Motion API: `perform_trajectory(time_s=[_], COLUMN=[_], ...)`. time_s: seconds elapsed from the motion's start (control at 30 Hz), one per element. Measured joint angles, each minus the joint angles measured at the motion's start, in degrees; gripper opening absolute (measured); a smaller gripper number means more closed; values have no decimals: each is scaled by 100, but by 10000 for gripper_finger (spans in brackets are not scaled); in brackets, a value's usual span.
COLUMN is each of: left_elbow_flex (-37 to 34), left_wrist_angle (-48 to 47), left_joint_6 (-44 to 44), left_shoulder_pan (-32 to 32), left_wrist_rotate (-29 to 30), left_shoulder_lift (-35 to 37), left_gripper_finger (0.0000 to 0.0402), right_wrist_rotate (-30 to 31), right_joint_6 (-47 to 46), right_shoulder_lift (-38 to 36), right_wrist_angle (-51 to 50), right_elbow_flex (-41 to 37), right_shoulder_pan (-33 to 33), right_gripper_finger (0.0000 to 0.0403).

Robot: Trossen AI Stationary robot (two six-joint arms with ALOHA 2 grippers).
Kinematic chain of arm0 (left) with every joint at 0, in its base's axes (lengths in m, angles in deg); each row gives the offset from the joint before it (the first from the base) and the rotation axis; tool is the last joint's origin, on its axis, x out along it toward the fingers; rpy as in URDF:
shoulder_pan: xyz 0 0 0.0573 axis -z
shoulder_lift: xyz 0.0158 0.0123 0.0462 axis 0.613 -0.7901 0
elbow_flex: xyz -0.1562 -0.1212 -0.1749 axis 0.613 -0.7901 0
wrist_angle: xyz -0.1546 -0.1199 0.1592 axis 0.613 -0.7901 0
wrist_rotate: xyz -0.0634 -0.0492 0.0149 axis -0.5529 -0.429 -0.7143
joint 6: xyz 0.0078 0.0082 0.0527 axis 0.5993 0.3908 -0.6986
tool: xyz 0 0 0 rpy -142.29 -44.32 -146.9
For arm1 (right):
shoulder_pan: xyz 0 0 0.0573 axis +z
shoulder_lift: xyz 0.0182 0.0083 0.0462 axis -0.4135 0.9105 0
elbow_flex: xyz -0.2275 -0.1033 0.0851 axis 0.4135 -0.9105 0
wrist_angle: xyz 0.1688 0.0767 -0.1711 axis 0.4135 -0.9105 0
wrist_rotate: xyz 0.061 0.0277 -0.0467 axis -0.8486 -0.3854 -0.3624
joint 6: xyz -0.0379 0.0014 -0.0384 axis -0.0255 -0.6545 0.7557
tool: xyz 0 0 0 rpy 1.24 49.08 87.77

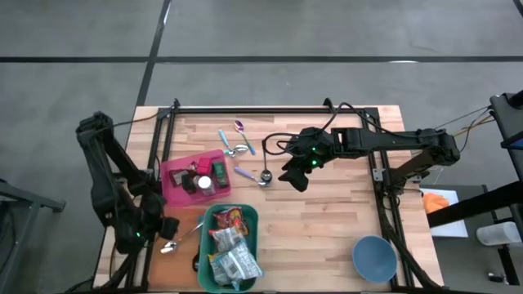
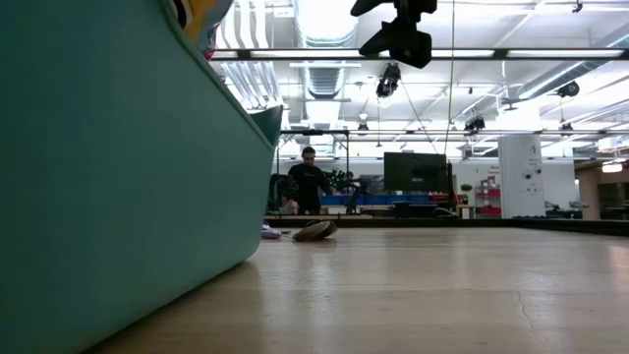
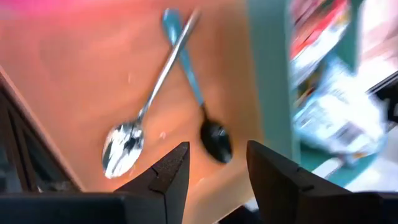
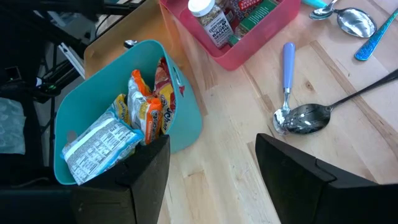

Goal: Pick & Place Food Item
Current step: Put the light blue spoon into the orange bin

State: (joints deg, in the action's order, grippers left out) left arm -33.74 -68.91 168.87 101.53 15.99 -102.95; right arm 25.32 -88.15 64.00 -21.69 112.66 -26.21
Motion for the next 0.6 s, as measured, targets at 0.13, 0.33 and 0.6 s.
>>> perform_trajectory(time_s=[0.13, 0.33, 0.6], left_elbow_flex=[399, 1009, 1231], left_wrist_angle=[-730, -1455, -837], left_joint_6=[-589, -2372, -5355], left_shoulder_pan=[-259, -1352, -3646], left_wrist_rotate=[569, 726, 527], left_shoulder_lift=[212, 216, 240], left_gripper_finger=[159, 160, 162], right_wrist_rotate=[0, 0, 0], right_joint_6=[0, 0, 0], right_shoulder_lift=[0, 0, 0], right_wrist_angle=[0, 0, 0], right_elbow_flex=[0, -1, 0], right_shoulder_pan=[1, 0, 0], right_gripper_finger=[233, 233, 233])
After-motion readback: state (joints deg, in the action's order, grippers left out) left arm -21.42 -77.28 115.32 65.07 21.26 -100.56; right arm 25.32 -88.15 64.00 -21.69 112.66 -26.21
